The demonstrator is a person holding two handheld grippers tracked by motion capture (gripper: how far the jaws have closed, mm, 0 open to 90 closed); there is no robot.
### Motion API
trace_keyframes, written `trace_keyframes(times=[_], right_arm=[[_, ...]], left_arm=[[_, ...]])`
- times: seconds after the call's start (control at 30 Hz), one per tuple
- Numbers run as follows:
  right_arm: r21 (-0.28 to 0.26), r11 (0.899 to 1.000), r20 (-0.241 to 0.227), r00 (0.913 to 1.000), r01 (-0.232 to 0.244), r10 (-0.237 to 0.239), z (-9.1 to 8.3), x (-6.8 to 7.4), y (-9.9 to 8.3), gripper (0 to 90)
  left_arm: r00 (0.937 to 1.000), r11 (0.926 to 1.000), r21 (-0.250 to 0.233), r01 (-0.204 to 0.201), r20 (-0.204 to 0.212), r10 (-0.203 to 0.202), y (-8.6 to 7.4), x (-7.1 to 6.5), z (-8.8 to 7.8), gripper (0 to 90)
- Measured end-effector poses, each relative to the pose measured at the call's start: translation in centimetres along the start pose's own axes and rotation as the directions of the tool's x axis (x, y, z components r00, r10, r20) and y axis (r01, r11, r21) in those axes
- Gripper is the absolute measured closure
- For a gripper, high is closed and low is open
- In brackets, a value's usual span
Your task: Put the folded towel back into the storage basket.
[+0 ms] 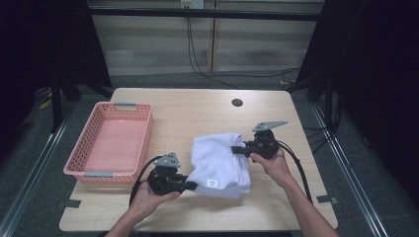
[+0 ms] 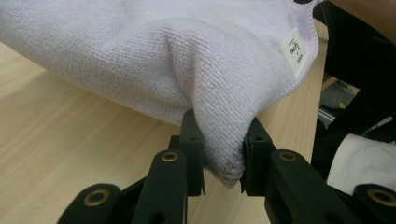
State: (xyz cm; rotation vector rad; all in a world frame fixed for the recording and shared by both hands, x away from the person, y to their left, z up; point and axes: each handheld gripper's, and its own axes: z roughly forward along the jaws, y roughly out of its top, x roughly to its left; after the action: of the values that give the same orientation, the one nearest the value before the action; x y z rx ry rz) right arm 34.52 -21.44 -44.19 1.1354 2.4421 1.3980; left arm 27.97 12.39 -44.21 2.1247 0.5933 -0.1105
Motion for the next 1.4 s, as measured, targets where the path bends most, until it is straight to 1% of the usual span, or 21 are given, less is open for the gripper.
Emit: trace_keyframes(times=[0.13,0.17,0.2,0.23,0.3,0.37,0.43,0.6,0.67,0.87,0.97,1.07,1.1,1.23,1.27,1.3,1.4], right_arm=[[-0.009,1.0,-0.004,0.9999,0.014,-0.014,0.6,0.2,1.5,69.0],[-0.013,1.0,-0.009,0.9999,0.012,-0.012,0.8,0.3,1.8,69.1],[-0.018,1.0,-0.013,0.9999,0.01,-0.01,1.0,0.2,2.1,69.1],[-0.02,1.0,-0.019,0.9998,0.007,-0.008,1.2,0.2,2.5,69.1],[-0.032,0.999,-0.035,0.9994,0.0,-0.001,1.6,0.2,3.1,69.2],[-0.045,0.999,-0.041,0.9991,0.003,-0.005,1.9,0.3,3.9,69.3],[-0.055,0.998,-0.048,0.9988,0.005,-0.007,2.2,0.5,4.5,69.3],[-0.053,0.998,-0.065,0.9977,0.013,-0.017,3.0,0.7,5.9,69.4],[-0.053,0.998,-0.072,0.9972,0.015,-0.019,3.4,0.7,6.4,69.5],[-0.065,0.998,-0.09,0.9955,0.024,-0.029,4.2,1.0,8.5,69.6],[-0.073,0.997,-0.099,0.9945,0.026,-0.034,4.5,1.5,9.7,69.6],[-0.075,0.996,-0.105,0.9933,0.041,-0.048,4.9,2.0,10.9,69.7],[-0.076,0.996,-0.11,0.9925,0.044,-0.053,5.1,2.1,11.3,69.7],[-0.074,0.996,-0.124,0.9907,0.048,-0.057,6.0,2.7,12.7,69.7],[-0.071,0.996,-0.125,0.9903,0.052,-0.061,6.3,2.8,13.0,69.7],[-0.069,0.996,-0.127,0.9899,0.055,-0.063,6.6,3.0,13.2,69.7],[-0.065,0.996,-0.129,0.9896,0.056,-0.064,7.4,3.4,13.8,69.7]], left_arm=[[1.0,0.9995,-0.031,-0.001,-0.01,0.0,0.4,0.6,-1.3,74.9],[0.9999,0.999,-0.044,0.004,-0.016,-0.005,0.4,0.8,-1.6,75.0],[0.9999,0.9987,-0.051,0.005,-0.016,-0.006,0.5,0.9,-2.0,75.1],[0.9998,0.9981,-0.059,0.014,-0.014,-0.015,0.5,1.1,-2.3,75.2],[0.9992,0.9981,-0.061,0.011,-0.038,-0.013,0.5,1.3,-2.9,75.3],[0.9986,0.9963,-0.083,0.026,-0.043,-0.029,0.5,1.7,-3.5,75.3],[0.9975,0.9949,-0.095,0.036,-0.058,-0.041,0.4,2.0,-4.1,75.3],[0.9946,0.9902,-0.128,0.056,-0.08,-0.067,0.3,2.4,-5.2,75.4],[0.9941,0.99,-0.13,0.055,-0.086,-0.066,0.4,2.5,-5.7,75.4],[0.9918,0.984,-0.173,0.045,-0.11,-0.065,1.3,2.8,-7.8,75.4],[0.9903,0.9813,-0.187,0.044,-0.121,-0.068,1.5,3.0,-9.0,75.5],[0.9892,0.9788,-0.201,0.042,-0.13,-0.069,1.6,3.3,-10.1,75.5],[0.9882,0.9774,-0.206,0.048,-0.133,-0.076,1.6,3.4,-10.6,75.5],[0.9863,0.9758,-0.213,0.047,-0.145,-0.079,1.3,3.9,-11.8,75.5],[0.9858,0.9765,-0.21,0.047,-0.148,-0.08,1.2,4.1,-12.1,75.5],[0.9847,0.9765,-0.209,0.051,-0.152,-0.084,1.1,4.4,-12.4,75.5],[0.98,0.9723,-0.223,0.071,-0.166,-0.109,0.5,5.1,-13.1,75.5]])
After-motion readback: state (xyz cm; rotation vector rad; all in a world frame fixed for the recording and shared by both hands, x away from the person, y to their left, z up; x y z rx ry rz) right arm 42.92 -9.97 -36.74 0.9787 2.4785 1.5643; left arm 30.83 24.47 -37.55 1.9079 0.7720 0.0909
